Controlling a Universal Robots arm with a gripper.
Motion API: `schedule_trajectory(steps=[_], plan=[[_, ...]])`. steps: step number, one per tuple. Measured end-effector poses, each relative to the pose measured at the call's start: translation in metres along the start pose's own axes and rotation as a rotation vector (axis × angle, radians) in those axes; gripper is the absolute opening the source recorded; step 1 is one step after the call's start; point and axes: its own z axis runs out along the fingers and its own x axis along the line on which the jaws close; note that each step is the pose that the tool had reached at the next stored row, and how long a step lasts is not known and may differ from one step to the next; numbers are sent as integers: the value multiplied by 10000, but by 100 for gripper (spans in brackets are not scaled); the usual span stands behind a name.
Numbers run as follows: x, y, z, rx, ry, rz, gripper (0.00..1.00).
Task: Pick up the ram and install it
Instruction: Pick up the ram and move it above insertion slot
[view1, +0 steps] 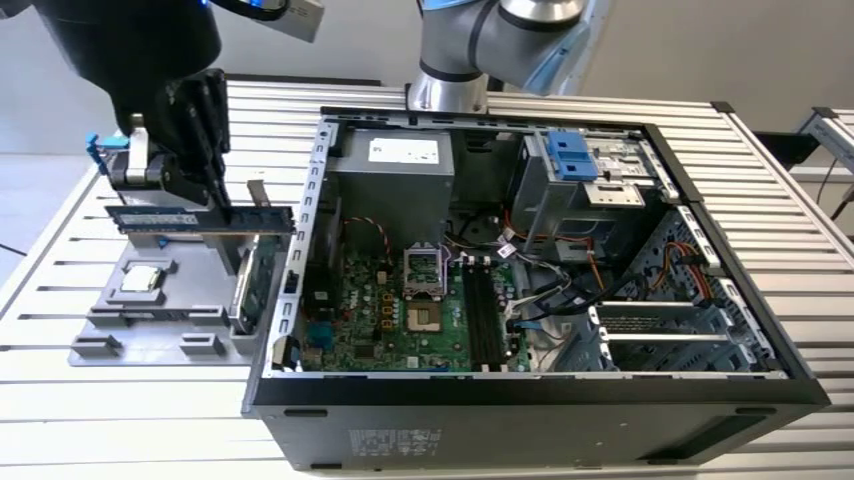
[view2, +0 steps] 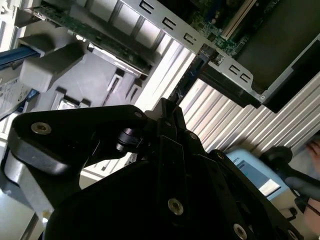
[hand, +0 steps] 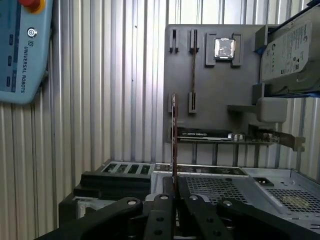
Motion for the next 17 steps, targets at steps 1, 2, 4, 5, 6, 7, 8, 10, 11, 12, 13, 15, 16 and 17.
schedule_trajectory(steps=[1,2,4,5,6,7,8,10,11,12,13,15,16,17], plan=[[0,-27,1,0,0,0,0],[0,-53,1,-1,0,2,0],[1,-108,2,-1,0,1,0],[1,-135,3,-1,-1,1,0],[2,-161,4,-2,-1,0,0],[2,-187,4,-2,-1,0,0],[2,-214,4,-3,0,0,0],[3,-264,5,-3,0,1,0],[3,-290,6,-3,-1,1,0],[3,-315,6,-3,0,1,0],[4,-339,7,-3,0,1,0],[4,-388,8,-3,-1,0,0],[4,-412,9,-3,-1,1,0],[5,-437,9,-3,-1,0,0]])
